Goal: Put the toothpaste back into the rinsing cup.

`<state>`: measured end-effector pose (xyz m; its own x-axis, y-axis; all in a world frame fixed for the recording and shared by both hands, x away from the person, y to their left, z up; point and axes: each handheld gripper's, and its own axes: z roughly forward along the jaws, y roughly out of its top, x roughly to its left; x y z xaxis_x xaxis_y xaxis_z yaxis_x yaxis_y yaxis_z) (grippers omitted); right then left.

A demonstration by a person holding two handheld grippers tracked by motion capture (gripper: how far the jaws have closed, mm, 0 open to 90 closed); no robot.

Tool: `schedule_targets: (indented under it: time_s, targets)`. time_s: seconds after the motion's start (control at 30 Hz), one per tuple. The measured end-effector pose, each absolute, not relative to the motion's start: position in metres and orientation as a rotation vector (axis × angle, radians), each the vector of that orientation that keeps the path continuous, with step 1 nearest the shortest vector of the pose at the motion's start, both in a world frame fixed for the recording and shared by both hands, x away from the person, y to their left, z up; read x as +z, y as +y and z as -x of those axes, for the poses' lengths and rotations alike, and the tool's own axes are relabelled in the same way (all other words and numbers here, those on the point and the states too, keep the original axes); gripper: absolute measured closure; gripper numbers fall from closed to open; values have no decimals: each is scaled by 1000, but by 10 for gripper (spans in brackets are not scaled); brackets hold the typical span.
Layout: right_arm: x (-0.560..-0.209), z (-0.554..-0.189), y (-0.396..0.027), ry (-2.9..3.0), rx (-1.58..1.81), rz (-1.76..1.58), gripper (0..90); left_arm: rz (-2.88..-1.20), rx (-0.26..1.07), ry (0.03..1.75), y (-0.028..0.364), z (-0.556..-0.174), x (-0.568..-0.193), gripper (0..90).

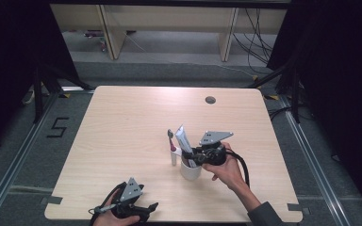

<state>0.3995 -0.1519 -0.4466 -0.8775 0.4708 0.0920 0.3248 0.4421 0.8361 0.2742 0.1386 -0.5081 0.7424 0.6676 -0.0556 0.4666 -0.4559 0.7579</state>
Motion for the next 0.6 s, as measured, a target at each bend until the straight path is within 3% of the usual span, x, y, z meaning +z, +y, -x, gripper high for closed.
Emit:
schedule_targets:
  time_s: [0.6]
  targets:
    - [-451, -396, -151, 2522, 1386, -692, 757, -2113, 306, 858, 138, -274, -508, 196]
